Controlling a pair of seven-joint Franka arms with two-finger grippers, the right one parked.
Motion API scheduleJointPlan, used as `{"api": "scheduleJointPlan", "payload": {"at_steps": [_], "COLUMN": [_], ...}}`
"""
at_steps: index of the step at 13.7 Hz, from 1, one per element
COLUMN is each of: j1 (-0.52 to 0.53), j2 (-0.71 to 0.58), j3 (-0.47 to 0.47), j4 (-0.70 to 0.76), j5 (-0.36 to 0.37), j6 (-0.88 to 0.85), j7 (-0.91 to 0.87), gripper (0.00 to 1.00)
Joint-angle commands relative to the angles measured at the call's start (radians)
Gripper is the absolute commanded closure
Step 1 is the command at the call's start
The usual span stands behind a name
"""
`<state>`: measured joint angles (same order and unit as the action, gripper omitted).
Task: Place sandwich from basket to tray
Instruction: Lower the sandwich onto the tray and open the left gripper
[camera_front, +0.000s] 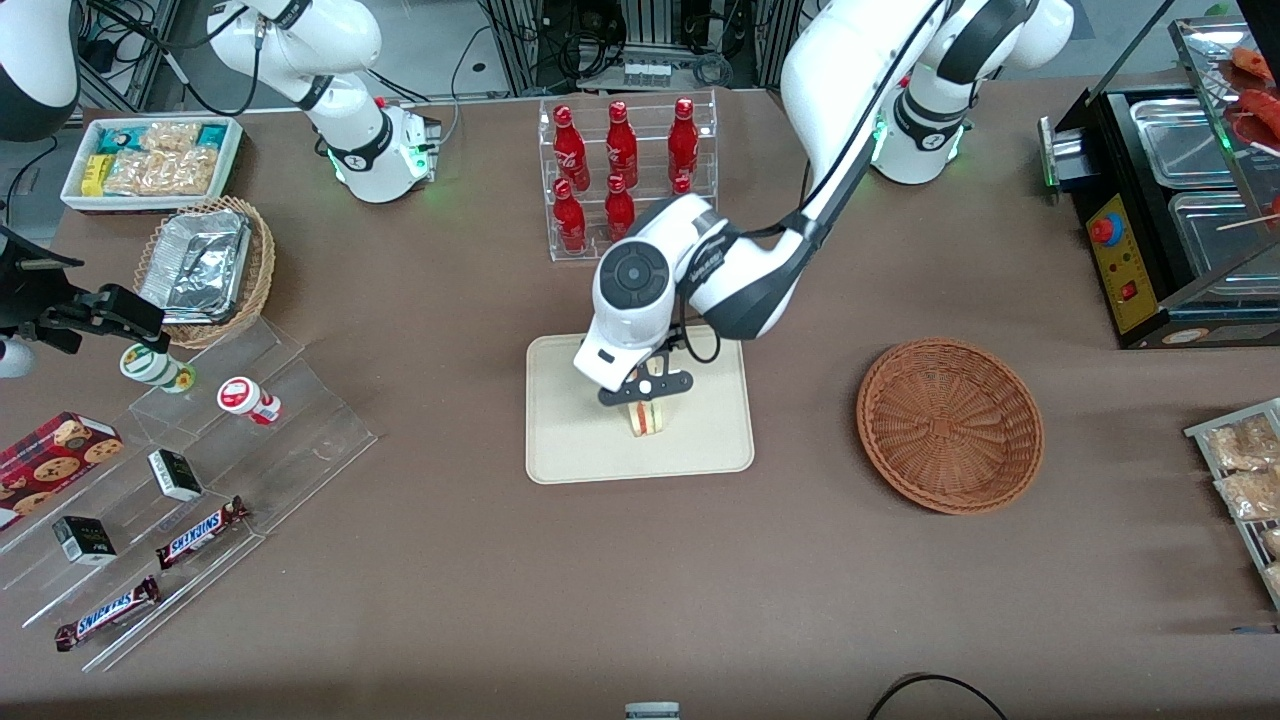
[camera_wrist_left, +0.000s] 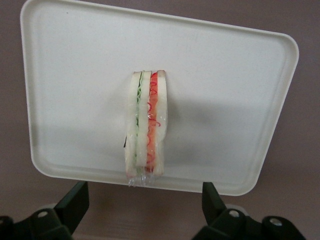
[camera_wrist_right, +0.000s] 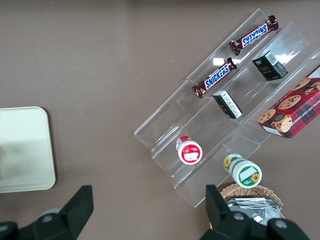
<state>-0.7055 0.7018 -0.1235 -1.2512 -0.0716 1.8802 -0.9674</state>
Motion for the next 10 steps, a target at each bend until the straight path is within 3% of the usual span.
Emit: {"api": "scheduleJointPlan", "payload": {"at_steps": [1,7,10], "j1": [0.004,0.101,0.107], "j2": [-0.018,-0.108,-0.217], "j3": [0.018,0.024,0.096], "j4": [0.041,0.02,-0.101], "j5": [-0.005,0.006,0.047], "j6": [-0.082,-0.191,-0.214], "j7": [0.051,0.3,0.411], "gripper": [0.0,0.0,0.0]}}
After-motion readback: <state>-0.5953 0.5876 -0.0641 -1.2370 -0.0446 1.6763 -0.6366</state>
